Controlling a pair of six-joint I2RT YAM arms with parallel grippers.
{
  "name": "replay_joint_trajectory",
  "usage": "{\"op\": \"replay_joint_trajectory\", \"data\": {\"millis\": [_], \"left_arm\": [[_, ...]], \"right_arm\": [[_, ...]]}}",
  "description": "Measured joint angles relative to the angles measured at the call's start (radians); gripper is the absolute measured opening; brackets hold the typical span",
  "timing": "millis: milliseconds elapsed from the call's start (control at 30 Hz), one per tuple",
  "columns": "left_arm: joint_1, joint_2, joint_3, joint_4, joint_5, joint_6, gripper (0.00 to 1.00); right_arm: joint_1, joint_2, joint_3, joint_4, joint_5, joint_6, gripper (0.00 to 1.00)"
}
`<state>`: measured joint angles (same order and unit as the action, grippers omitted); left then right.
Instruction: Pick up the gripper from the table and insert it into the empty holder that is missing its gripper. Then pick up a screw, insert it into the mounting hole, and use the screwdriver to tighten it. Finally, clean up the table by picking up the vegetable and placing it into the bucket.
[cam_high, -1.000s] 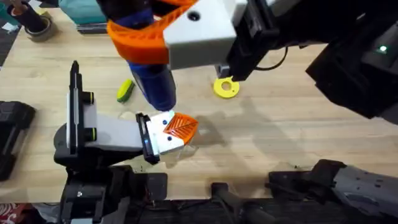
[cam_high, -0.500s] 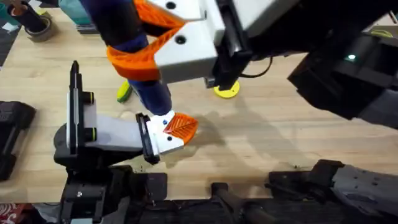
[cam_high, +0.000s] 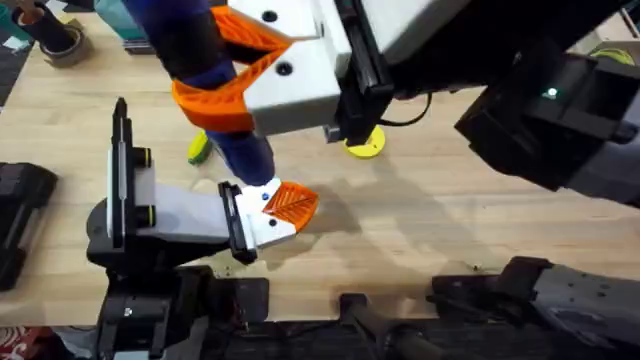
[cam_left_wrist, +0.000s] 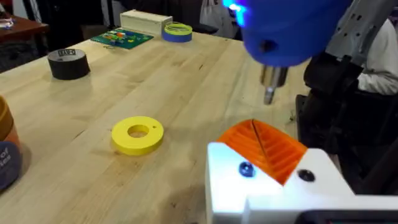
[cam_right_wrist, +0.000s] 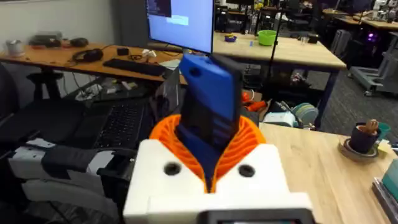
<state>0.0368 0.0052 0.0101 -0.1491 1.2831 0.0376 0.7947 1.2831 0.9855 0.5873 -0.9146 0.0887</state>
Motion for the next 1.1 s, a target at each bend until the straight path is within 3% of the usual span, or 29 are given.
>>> {"op": "replay_joint_trajectory", "data": {"millis": [1100], "left_arm": [[0.000,0.000,0.000,0.000,0.000,0.000,0.004]], "right_arm": [[0.013,0.000,-0.071,0.066,0.000,0.000,0.025]]}}
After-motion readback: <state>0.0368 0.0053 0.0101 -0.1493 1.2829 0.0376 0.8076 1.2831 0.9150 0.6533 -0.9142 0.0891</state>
